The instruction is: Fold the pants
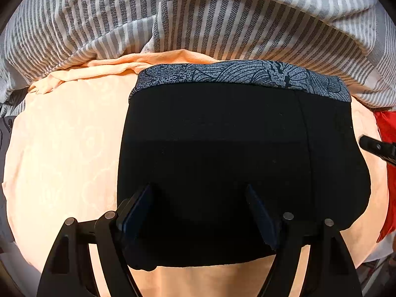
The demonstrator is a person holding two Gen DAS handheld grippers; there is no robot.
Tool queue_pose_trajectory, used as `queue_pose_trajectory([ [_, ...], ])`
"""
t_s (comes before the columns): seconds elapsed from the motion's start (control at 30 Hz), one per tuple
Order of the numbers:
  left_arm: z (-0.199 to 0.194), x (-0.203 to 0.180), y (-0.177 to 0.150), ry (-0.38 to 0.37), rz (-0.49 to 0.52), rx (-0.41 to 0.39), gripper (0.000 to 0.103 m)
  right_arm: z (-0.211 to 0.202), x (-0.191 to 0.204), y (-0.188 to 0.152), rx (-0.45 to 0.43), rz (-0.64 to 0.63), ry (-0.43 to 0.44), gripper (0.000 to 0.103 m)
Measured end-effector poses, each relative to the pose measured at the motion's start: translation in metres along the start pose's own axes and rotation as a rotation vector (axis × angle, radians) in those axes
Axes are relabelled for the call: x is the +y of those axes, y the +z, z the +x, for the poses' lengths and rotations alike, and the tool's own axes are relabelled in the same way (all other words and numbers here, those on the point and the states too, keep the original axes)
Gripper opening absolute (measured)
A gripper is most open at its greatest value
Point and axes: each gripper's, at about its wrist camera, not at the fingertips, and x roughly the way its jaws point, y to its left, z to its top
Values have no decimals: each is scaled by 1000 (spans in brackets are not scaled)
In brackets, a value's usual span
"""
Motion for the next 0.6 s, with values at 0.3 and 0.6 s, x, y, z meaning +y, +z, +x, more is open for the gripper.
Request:
queue_pose_trajectory([
  [0.3, -4, -4, -7, 16, 1, -14, 79, -29, 10, -47, -12, -25, -18, 12],
  [0.6, -5, -6, -12, 24, -7, -26, 79, -39, 52, -77, -47, -170, -19, 12],
])
